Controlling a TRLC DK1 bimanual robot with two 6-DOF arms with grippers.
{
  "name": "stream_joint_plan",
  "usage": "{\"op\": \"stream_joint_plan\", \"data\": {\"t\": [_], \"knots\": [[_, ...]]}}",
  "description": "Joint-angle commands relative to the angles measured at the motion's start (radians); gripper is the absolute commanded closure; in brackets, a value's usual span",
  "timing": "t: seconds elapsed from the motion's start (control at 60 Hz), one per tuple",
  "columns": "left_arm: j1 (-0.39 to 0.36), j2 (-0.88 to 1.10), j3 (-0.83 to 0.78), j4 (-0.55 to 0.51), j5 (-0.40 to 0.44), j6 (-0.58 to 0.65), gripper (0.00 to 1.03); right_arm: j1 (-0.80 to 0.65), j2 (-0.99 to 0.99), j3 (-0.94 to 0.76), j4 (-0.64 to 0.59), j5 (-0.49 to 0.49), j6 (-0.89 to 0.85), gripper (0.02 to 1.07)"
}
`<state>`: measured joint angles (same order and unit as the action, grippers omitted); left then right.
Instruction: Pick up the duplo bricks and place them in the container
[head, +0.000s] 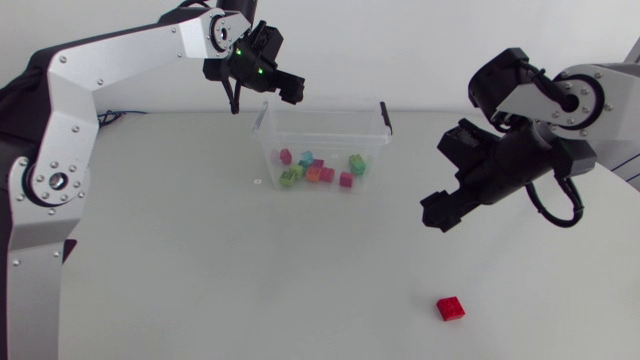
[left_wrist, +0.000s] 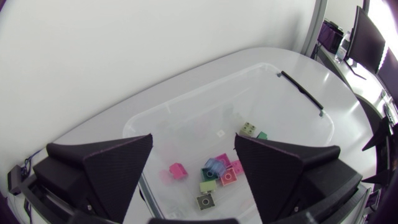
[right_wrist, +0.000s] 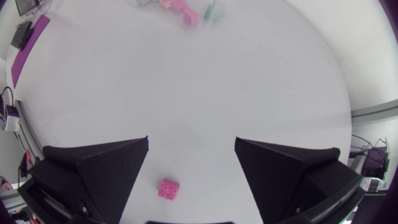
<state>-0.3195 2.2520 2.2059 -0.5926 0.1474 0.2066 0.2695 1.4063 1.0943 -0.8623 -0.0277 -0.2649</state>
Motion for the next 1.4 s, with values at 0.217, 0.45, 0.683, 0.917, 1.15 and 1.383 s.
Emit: {"op": "stream_joint_plan", "data": {"t": [0.217,0.45,0.683,0.917,1.15,1.383], "knots": [[0.011,-0.235,-0.161,0.020,-0.042,0.025,0.04,-0.012,0.102,-0.088,-0.133,0.006,0.096,0.07],[0.023,-0.433,-0.402,0.082,-0.060,0.033,0.04,-0.023,0.172,-0.157,-0.104,0.008,0.147,0.07],[0.028,-0.628,-0.598,0.203,-0.092,0.034,0.04,-0.018,0.226,-0.209,-0.089,-0.009,0.184,0.16],[0.054,-0.799,-0.773,0.290,-0.092,0.039,0.04,-0.004,0.249,-0.269,-0.035,-0.017,0.216,0.34],[0.089,-0.948,-0.925,0.326,-0.092,0.054,0.04,0.002,0.286,-0.303,0.046,-0.020,0.227,0.66],[0.157,-1.108,-1.092,0.330,-0.092,0.068,0.04,0.016,0.169,-0.294,0.042,-0.020,0.204,0.73]]}}
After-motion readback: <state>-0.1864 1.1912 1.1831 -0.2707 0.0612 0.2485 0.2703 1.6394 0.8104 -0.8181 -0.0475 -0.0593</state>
